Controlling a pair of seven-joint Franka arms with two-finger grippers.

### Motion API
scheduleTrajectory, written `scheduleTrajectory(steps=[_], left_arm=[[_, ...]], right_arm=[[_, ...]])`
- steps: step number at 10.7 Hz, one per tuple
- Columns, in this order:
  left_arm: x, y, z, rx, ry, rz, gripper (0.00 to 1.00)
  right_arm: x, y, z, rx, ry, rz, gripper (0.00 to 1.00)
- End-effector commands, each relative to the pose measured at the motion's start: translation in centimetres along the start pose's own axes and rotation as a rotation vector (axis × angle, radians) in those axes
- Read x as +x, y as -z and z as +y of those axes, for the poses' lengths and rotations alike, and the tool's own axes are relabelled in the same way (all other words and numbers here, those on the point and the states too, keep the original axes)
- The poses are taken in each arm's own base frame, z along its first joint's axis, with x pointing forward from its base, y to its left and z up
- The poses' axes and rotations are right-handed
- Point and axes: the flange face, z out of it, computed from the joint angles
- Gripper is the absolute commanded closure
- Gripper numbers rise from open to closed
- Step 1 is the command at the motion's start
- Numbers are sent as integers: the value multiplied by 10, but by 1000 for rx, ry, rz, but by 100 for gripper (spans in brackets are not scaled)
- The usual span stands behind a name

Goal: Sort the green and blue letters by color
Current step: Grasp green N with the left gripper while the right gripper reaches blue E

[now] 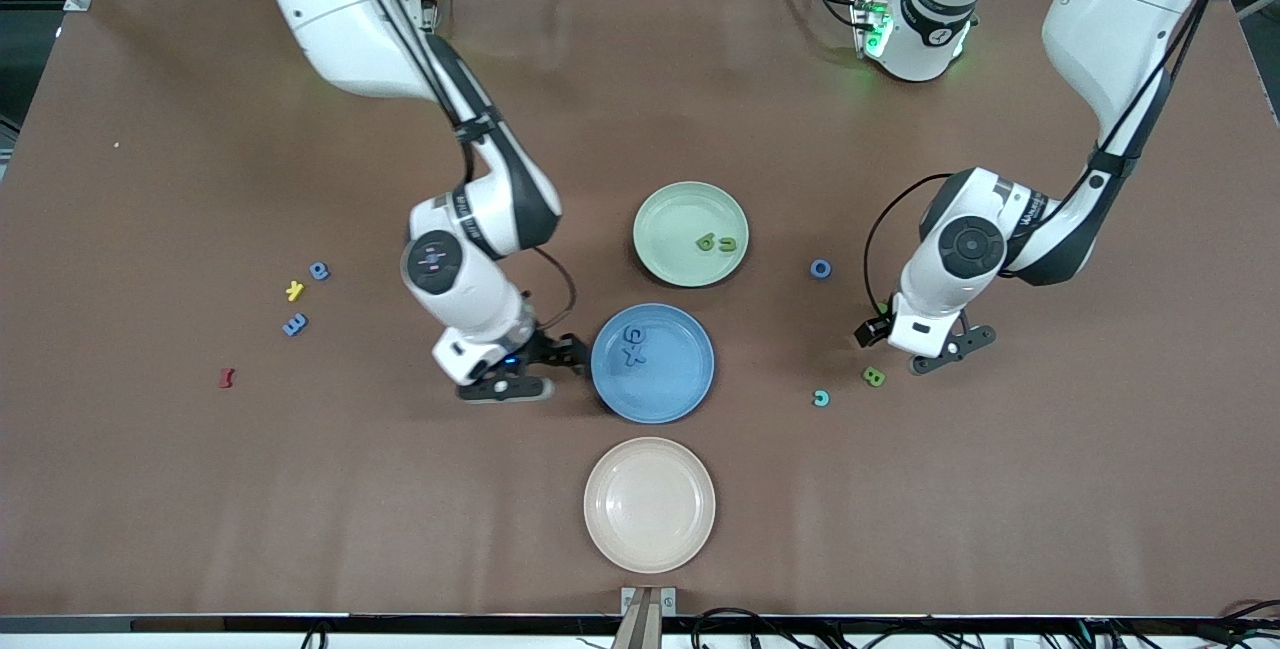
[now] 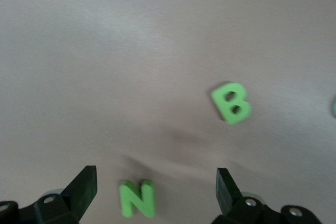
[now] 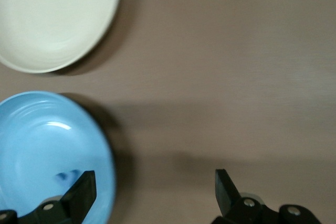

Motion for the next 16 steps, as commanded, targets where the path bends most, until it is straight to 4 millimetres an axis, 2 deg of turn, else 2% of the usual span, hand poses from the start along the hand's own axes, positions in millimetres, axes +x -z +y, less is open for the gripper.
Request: scheduleTrajectory(steps=[1,4,7,9,11,12,13,14,15,16], left_arm=[[-11,-19,-27,-40,32,8,0],[-21,-26,-29,-36,86,-7,0],[-32,-31,-29,-27,97,-23,0],[-35,-31,-26,-27,106,-24,0],[-36,-31,-25,-27,109,-25,0],[-36,-31,-25,-27,124,-26,19],[-36,-31,-25,-27,133,-26,82],[-36,-31,-25,-27,135,-26,100],[-36,-31,-25,-27,135,-26,100],[-37,-32,-24,-26,133,-27,100]], right_arm=[[-8,33,67,-10,-79,-33,0],[0,57,145,-28,-199,-25,0],[-7,69,242,-84,-346,-57,0],[-10,86,292,-134,-407,-118,0],[-13,97,332,-197,-460,-140,0],[-18,95,347,-225,-500,-154,0],[-23,92,350,-239,-530,-159,0],[-27,86,353,-246,-557,-163,0],[-30,83,355,-248,-564,-163,0],[-34,78,365,-252,-579,-153,0]])
